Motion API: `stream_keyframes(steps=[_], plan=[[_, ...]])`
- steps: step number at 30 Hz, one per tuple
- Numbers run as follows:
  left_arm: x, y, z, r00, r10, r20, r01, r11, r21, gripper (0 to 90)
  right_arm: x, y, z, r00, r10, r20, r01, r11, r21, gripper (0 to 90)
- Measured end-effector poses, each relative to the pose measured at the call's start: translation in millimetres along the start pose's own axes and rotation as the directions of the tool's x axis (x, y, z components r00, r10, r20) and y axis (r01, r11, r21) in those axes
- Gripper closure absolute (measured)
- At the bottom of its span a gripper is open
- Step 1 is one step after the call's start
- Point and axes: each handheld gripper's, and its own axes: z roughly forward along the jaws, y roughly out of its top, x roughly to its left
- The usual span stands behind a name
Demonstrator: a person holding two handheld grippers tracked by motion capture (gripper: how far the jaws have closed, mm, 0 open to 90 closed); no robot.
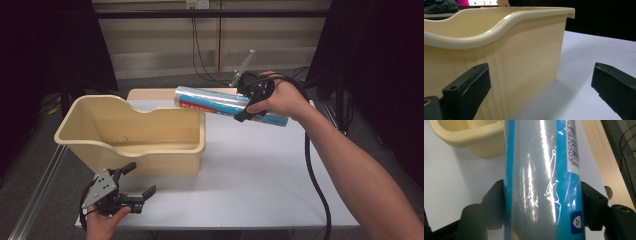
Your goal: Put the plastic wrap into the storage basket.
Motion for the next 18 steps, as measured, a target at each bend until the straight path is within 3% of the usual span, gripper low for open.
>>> stream_keyframes(steps=[18], plan=[[0.9, 0.7, -2.6, 1.0000, 0.005, 0.004, -0.005, 1.0000, -0.008, 2.3, 9.7, 36.2, 24.4, 0.9980, -0.058, -0.023, 0.058, 0.998, 0.006, 32.2]])
